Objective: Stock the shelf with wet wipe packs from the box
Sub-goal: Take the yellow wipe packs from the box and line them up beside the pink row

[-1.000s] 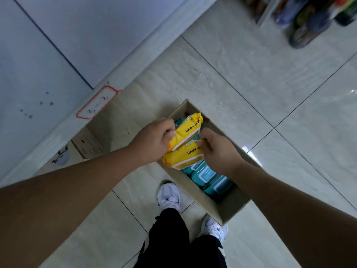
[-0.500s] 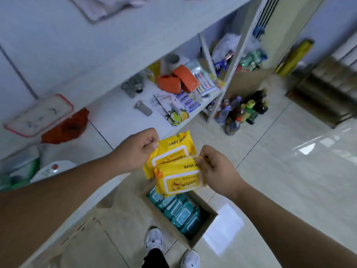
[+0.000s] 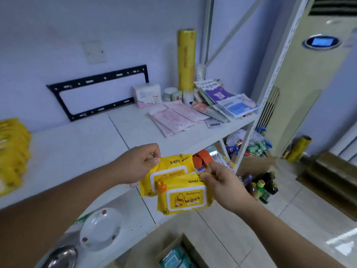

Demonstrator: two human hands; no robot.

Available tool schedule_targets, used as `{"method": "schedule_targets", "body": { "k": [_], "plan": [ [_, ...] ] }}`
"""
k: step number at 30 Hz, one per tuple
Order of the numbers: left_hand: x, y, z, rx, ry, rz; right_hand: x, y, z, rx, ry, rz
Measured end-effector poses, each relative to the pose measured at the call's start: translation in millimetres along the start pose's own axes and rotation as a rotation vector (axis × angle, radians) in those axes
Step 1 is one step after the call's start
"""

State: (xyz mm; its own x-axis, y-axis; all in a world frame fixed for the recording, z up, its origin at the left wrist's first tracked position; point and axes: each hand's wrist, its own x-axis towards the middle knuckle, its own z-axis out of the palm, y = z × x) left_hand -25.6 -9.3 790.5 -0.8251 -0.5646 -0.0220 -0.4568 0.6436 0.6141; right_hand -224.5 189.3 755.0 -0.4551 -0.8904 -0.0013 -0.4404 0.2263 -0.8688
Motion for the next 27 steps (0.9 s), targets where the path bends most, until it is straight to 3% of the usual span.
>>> {"method": "schedule_targets", "body": {
  "k": [4, 12, 27],
  "plan": [
    [-43.6, 11.5, -38.7, 0.035, 0.087, -0.046, 2.3, -46.9, 9.0, 0.011, -0.014, -0.078],
    [-156.2, 2.0, -94.5, 0.118, 0.248, -0.167, -8.4, -129.1, 82.5, 0.068, -0.224, -0.235],
    [-310.2, -135.9, -182.5, 0.114, 0.397, -0.329, -15.9, -244.6, 274.0, 0.046, -0.384, -0.312]
  ]
}}
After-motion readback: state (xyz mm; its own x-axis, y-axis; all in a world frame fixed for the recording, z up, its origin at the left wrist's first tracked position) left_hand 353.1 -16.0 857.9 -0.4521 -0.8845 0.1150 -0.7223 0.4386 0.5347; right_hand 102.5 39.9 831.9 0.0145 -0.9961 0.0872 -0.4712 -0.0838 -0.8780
